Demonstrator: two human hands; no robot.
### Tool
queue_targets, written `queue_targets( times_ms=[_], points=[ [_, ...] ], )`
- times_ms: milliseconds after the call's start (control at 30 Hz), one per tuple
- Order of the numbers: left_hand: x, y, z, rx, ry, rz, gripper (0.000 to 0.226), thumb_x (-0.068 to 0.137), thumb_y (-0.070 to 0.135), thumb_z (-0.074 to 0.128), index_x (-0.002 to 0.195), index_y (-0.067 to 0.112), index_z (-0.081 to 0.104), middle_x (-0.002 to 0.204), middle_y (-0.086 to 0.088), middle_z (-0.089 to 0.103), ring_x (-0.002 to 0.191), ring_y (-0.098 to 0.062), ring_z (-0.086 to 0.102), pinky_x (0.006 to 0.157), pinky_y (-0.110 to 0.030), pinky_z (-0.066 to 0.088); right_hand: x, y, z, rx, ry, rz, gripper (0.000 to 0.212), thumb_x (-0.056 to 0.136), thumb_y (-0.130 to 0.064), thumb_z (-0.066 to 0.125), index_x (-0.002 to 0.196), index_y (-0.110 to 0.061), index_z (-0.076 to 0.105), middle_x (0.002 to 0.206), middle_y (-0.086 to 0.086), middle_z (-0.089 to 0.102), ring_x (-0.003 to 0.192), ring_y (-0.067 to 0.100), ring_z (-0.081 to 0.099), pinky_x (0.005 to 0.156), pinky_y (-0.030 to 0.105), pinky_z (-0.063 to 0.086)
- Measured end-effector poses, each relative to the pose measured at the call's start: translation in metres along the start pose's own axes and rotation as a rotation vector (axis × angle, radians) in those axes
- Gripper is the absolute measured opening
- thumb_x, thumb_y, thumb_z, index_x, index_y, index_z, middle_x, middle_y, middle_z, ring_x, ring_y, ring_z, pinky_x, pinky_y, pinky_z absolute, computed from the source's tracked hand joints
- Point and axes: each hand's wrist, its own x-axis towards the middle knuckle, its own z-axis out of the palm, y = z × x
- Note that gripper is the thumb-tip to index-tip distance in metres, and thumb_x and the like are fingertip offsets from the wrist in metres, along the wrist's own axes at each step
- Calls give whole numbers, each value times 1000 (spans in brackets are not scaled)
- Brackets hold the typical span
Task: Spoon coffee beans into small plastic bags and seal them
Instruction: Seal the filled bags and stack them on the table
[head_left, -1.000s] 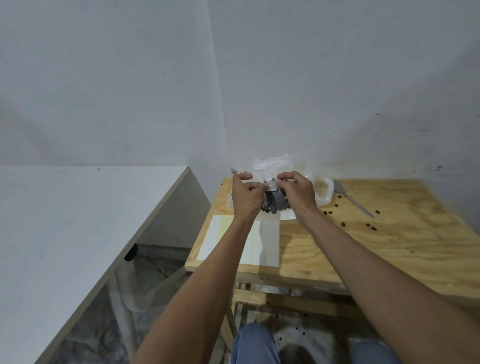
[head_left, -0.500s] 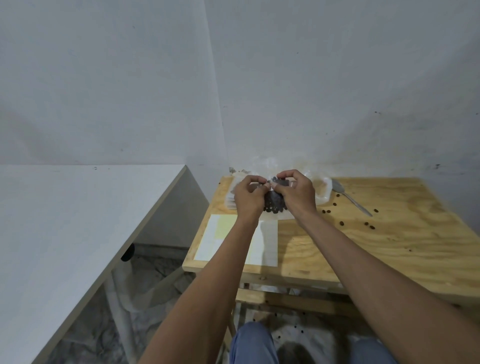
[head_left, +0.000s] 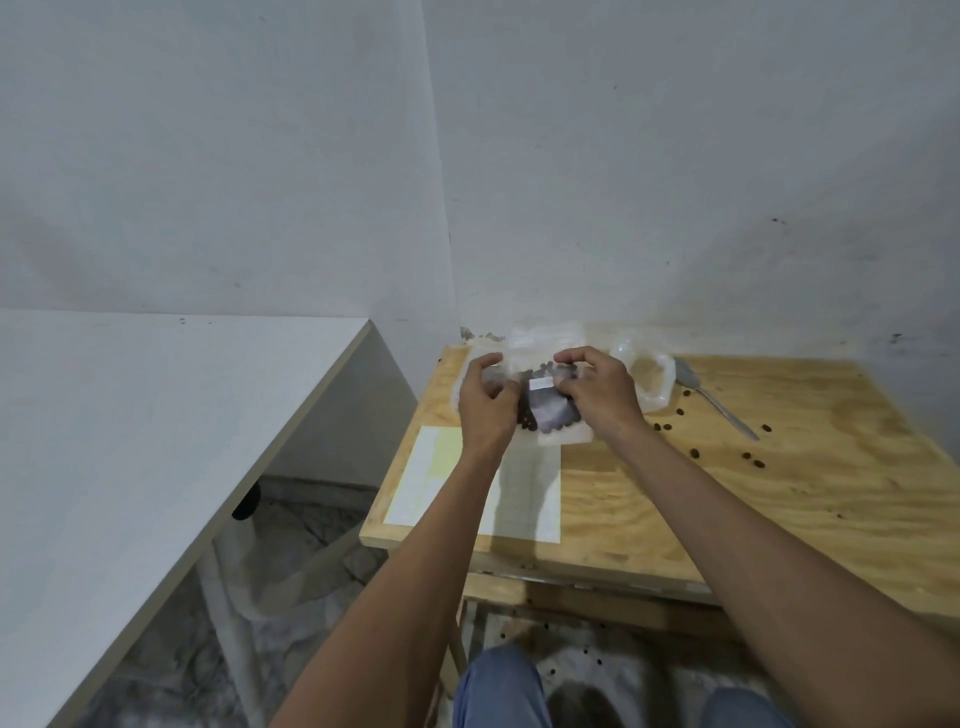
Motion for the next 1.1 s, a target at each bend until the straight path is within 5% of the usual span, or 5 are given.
queue_targets(
  times_ms=[200, 300, 567, 933, 1100],
  points=[
    [8, -36, -22, 418, 64, 153, 37, 99, 24, 61, 133, 14, 55, 125, -4, 65, 102, -12, 60, 76, -15, 46, 31, -5, 12, 83, 88, 35, 32, 89, -3, 69, 116, -19, 72, 114, 4, 70, 100, 19, 66, 79, 27, 53],
    [17, -51, -34, 532, 113, 179, 46, 98, 34, 61, 139, 17, 51, 137, -3, 57, 126, -20, 51, 98, -35, 49, 49, -8, 29, 108, 94, 60, 30, 91, -5, 68, 117, -19, 72, 118, 5, 69, 104, 21, 66, 77, 26, 51],
    [39, -64, -54, 661, -7, 205, 71, 91, 30, 56, 157, 20, 32, 159, -4, 39, 146, -24, 34, 119, -43, 34, 82, 0, 79, 127, -28, 238, 40, 91, -3, 64, 129, -13, 67, 131, 10, 66, 112, 25, 65, 77, 27, 50],
    [55, -69, -44, 692, 30, 206, 48, 84, 19, 52, 132, 16, 59, 125, -6, 59, 117, -25, 50, 96, -48, 50, 86, 23, 95, -277, -119, 96, 33, 92, -20, 64, 124, -24, 72, 134, 3, 65, 122, 21, 59, 102, 40, 53],
    [55, -63, -41, 698, 83, 266, 52, 86, 15, 59, 138, 16, 56, 133, -6, 51, 126, -24, 44, 103, -42, 47, 86, 21, 86, -280, -101, 106, 43, 93, -27, 62, 137, -29, 64, 147, 7, 51, 128, 27, 55, 104, 40, 51]
  ],
)
